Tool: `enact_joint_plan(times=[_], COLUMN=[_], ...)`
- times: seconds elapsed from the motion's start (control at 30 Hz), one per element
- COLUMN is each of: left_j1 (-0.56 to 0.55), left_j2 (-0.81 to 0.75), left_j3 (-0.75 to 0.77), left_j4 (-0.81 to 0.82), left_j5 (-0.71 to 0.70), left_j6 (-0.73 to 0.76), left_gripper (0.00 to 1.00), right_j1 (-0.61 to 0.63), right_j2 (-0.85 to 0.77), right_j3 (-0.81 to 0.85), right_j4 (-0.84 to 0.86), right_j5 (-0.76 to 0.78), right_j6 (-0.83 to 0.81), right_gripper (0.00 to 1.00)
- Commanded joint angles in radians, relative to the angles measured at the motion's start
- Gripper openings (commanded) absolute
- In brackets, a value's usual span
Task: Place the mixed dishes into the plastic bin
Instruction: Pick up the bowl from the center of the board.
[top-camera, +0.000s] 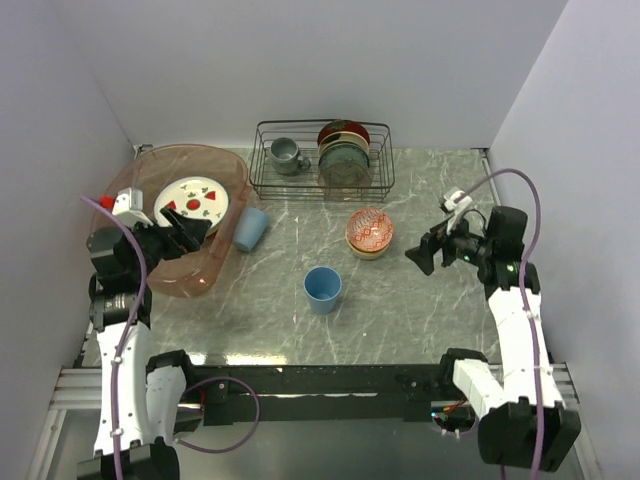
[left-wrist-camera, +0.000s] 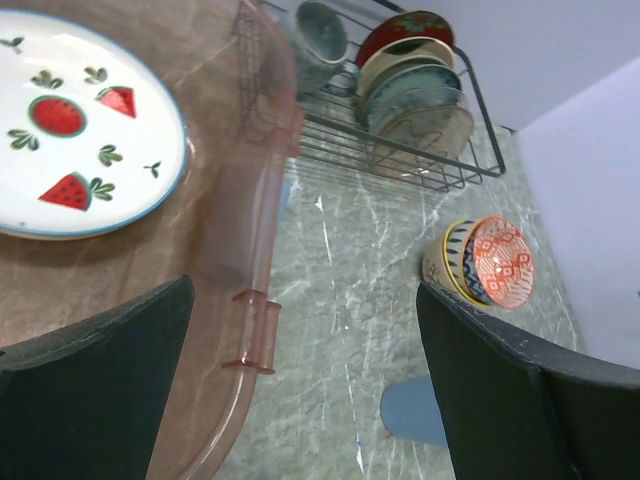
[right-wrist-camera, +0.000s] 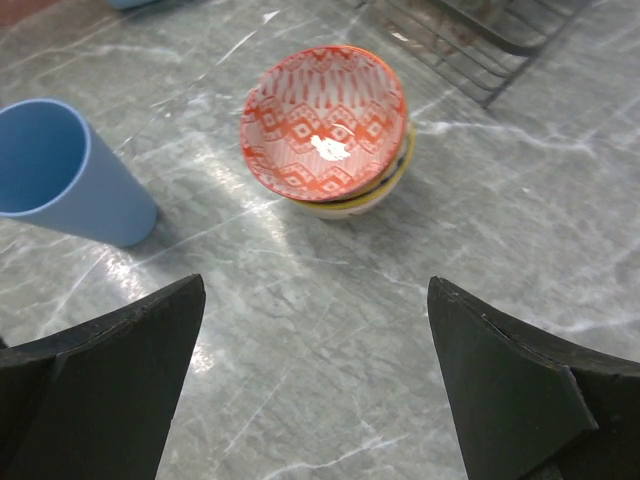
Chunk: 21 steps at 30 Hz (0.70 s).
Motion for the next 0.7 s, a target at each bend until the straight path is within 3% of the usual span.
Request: enact_joint_plan(times=[0.0, 0.23, 0.67], left_j1=[0.002, -0.006, -0.018], left_j2=[-0.047, -0.074, -0.084], left_j3=[-0.051, -0.098, -0.107], left_j4=[0.092, 0.090, 0.078], left_j5=[0.070, 0.087, 0.081], left_j6=[0.030, 0.038, 0.036], left_gripper=[0.99, 0.99, 0.99], right_j1=[0.109, 0.271, 0.314], right_j2=[0.062, 0.189, 0.384], right_j3=[0.114, 0.216, 0.322], right_j4=[-0.101, -0.136, -0.138], right_j5=[0.046, 0.212, 0.381], right_j6=[-0.044, -0.005, 0.061], right_gripper=[1.00, 1.00, 1.00])
